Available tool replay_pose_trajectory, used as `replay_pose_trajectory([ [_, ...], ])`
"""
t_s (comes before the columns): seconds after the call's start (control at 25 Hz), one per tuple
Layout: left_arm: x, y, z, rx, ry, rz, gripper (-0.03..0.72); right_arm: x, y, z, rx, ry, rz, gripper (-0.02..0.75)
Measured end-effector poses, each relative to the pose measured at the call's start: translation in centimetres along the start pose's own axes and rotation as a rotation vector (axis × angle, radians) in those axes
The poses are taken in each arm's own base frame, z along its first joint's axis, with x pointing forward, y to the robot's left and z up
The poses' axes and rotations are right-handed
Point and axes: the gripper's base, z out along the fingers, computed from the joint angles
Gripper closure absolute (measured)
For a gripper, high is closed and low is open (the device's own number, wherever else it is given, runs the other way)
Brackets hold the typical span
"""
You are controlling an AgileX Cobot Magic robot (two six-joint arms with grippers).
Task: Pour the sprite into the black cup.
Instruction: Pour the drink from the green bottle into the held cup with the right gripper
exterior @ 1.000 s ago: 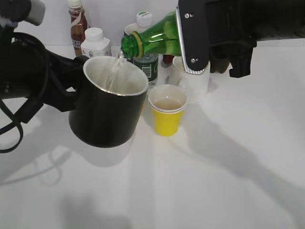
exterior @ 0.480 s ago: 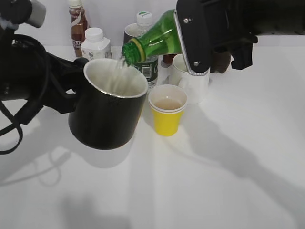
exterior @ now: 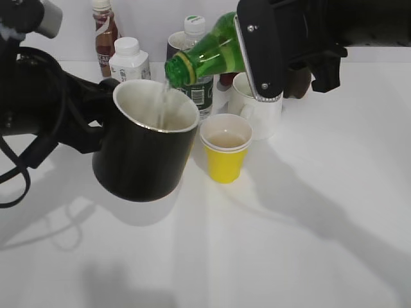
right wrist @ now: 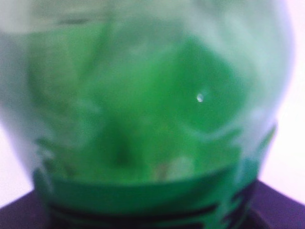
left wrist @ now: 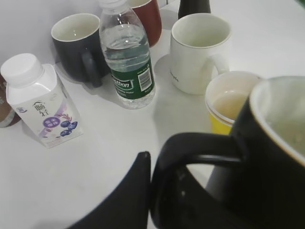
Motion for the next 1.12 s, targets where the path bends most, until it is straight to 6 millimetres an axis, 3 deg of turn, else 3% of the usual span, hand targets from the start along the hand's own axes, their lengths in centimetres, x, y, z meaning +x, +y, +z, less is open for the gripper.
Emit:
replay_pose_trajectory([
  [0.32, 0.0, 0.0, 0.0, 0.000, 0.001, 0.003, 0.629, 0.0, 0.0, 0.0, 0.000, -0.003, 0.020, 0.322],
  [0.76, -0.3, 0.0, 0.0, 0.001, -0.037, 0.014, 0.629, 0.0, 0.8, -0.1, -0.101, 0.013, 0.288, 0.322],
  [0.96, -0.7, 0.3, 0.0, -0.008, -0.074, 0.017, 0.629, -0.5, 1.4, -0.1, -0.178, -0.019, 0.539, 0.322],
  [1.12, -0.7, 1.7, -0.1, -0.058, -0.095, -0.009, 0.629, 0.2, 1.9, -0.4, -0.195, -0.064, 0.833, 0.322],
])
